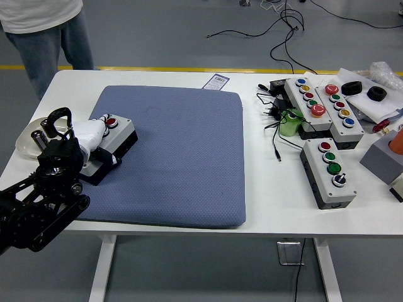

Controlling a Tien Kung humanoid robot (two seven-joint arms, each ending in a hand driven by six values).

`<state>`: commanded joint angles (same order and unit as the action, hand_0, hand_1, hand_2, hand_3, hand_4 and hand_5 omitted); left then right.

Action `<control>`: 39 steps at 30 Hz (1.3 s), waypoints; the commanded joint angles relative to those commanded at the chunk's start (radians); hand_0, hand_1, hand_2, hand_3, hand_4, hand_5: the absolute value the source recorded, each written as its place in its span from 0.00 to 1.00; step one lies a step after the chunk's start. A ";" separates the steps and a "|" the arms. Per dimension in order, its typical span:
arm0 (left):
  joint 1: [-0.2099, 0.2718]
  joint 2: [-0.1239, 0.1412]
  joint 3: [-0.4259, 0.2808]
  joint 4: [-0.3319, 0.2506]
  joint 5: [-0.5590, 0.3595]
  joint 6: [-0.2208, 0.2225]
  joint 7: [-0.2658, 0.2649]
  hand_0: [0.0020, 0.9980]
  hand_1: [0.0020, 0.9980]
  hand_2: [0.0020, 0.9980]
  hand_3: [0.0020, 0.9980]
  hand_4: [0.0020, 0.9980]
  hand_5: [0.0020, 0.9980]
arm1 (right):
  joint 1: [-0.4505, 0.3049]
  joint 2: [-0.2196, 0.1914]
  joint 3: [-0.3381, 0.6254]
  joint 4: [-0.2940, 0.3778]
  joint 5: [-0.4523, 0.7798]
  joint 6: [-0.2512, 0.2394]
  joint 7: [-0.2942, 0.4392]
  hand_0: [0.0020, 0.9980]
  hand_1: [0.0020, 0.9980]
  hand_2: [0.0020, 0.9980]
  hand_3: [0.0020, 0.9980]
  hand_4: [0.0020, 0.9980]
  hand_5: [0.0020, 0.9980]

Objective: Pick up the button,place it on the desk,press the button,press the button

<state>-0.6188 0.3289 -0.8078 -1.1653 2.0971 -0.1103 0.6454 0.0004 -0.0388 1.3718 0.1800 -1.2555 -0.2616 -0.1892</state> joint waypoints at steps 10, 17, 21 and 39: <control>0.008 0.006 0.014 -0.012 0.067 -0.025 0.000 0.22 0.27 0.37 1.00 0.86 0.04 | -0.003 0.000 0.007 0.000 -0.009 -0.001 -0.001 0.65 0.71 0.76 0.65 0.36 0.14; 0.007 0.011 0.020 -0.026 0.119 -0.013 0.000 0.08 0.22 0.28 1.00 0.85 0.01 | -0.004 0.000 0.005 0.000 -0.009 0.000 -0.002 0.65 0.71 0.76 0.65 0.36 0.14; 0.008 0.015 0.021 -0.033 0.144 0.019 0.000 0.05 0.15 0.19 0.58 0.86 0.02 | -0.004 -0.001 0.002 0.000 -0.006 -0.001 -0.001 0.65 0.71 0.76 0.65 0.36 0.14; -0.016 0.086 0.086 -0.025 0.095 0.155 -0.115 0.05 0.13 0.15 0.35 0.86 0.05 | 0.001 -0.003 -0.003 0.000 0.000 -0.003 0.001 0.65 0.71 0.76 0.65 0.36 0.14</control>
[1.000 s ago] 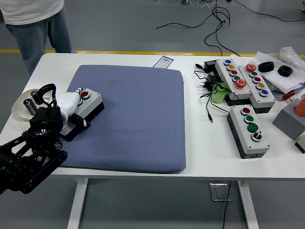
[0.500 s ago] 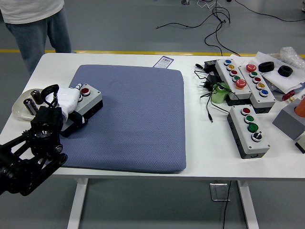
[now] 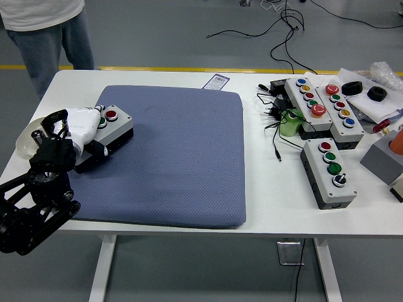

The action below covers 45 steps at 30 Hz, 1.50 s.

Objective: Pick up the button,place it on the desk,press the button,press the button

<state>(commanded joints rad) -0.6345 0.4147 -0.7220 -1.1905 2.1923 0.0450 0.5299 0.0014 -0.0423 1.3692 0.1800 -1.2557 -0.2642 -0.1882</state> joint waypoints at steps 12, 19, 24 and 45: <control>-0.035 0.047 0.076 -0.014 -0.058 0.081 -0.364 0.05 0.12 0.15 0.33 0.85 0.06 | 0.002 0.000 -0.005 0.000 0.003 0.001 -0.004 0.65 0.71 0.75 0.65 0.36 0.14; -0.062 0.078 0.127 -0.033 -0.061 0.098 -0.479 0.05 0.11 0.14 0.33 0.86 0.08 | 0.003 0.001 -0.002 0.000 -0.001 0.001 -0.005 0.65 0.71 0.75 0.65 0.36 0.14; -0.074 0.095 0.154 -0.045 -0.064 0.119 -0.520 0.05 0.11 0.14 0.32 0.86 0.09 | 0.004 0.001 0.004 0.000 -0.008 0.001 -0.007 0.65 0.71 0.75 0.65 0.36 0.14; -0.120 0.092 0.295 -0.044 -0.046 0.194 -0.567 0.09 0.16 0.18 0.37 0.87 0.15 | 0.003 0.002 0.004 0.000 -0.012 0.000 -0.008 0.64 0.70 0.75 0.65 0.36 0.14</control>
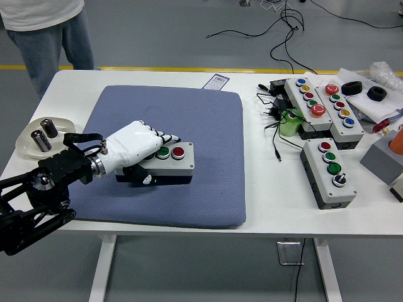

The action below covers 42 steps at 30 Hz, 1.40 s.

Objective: Pick up the button,place it on the desk,press the button,press the button

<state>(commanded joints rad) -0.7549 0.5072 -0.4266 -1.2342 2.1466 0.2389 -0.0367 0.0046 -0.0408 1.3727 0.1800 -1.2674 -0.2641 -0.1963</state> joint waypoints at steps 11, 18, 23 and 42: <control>0.003 -0.006 -0.014 0.019 0.009 -0.125 0.029 0.26 0.40 0.41 0.84 0.93 0.32 | -0.003 0.001 0.007 0.000 -0.009 -0.001 -0.002 0.64 0.71 0.75 0.65 0.36 0.14; 0.014 -0.003 -0.040 -0.003 -0.013 -0.172 0.033 0.79 0.86 0.95 1.00 0.98 0.40 | -0.003 0.002 0.013 0.000 -0.016 -0.001 -0.003 0.65 0.71 0.75 0.65 0.36 0.14; 0.020 0.002 -0.060 -0.022 -0.041 -0.170 0.026 0.79 0.86 0.95 1.00 0.98 0.40 | -0.001 0.003 0.018 0.000 -0.022 0.000 -0.003 0.65 0.71 0.75 0.65 0.36 0.14; 0.181 0.045 -0.378 -0.350 -0.128 -0.060 0.180 0.04 0.14 0.20 0.79 0.78 1.00 | 0.000 0.004 0.029 0.000 -0.029 0.001 0.001 0.64 0.70 0.75 0.65 0.36 0.14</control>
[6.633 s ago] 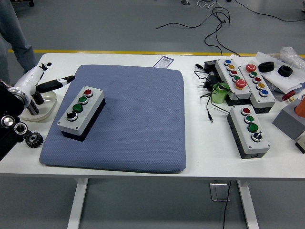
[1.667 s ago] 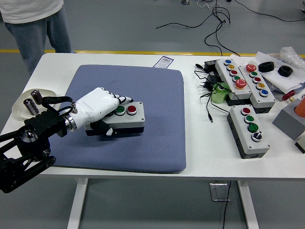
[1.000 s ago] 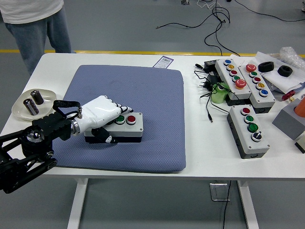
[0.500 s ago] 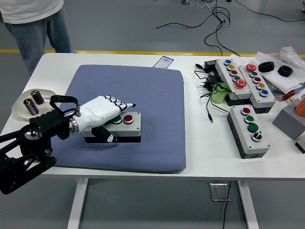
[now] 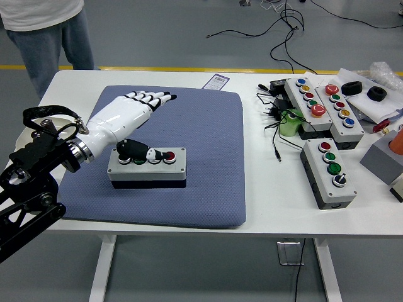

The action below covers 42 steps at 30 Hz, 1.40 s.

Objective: Pick up the button,place it on the desk,press the button,press the button

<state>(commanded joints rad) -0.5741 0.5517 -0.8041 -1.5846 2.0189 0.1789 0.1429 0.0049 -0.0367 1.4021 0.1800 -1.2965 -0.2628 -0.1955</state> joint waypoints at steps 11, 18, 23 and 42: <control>0.007 0.004 0.001 -0.067 -0.106 -0.139 0.186 0.00 0.01 0.07 0.68 0.70 1.00 | 0.002 -0.001 -0.012 0.000 0.011 0.000 -0.003 0.64 0.70 0.75 0.65 0.36 0.14; 0.002 0.000 0.034 -0.050 -0.162 -0.257 0.226 0.00 0.00 0.00 0.72 0.64 1.00 | 0.002 -0.001 -0.015 0.000 0.014 0.000 -0.004 0.64 0.70 0.75 0.65 0.36 0.14; 0.005 0.000 0.044 -0.052 -0.168 -0.292 0.248 0.00 0.00 0.00 0.72 0.64 1.00 | 0.001 0.000 -0.013 0.000 0.013 0.000 -0.004 0.64 0.70 0.75 0.65 0.36 0.14; 0.034 0.019 0.041 -0.096 -0.144 -0.346 0.269 0.00 0.00 0.00 0.71 0.62 1.00 | -0.003 0.000 -0.012 0.000 0.013 0.000 -0.006 0.64 0.70 0.75 0.65 0.36 0.14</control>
<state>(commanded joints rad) -0.5396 0.5711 -0.7627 -1.6805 1.8745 -0.1670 0.4116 0.0018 -0.0364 1.3896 0.1800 -1.2838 -0.2626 -0.2017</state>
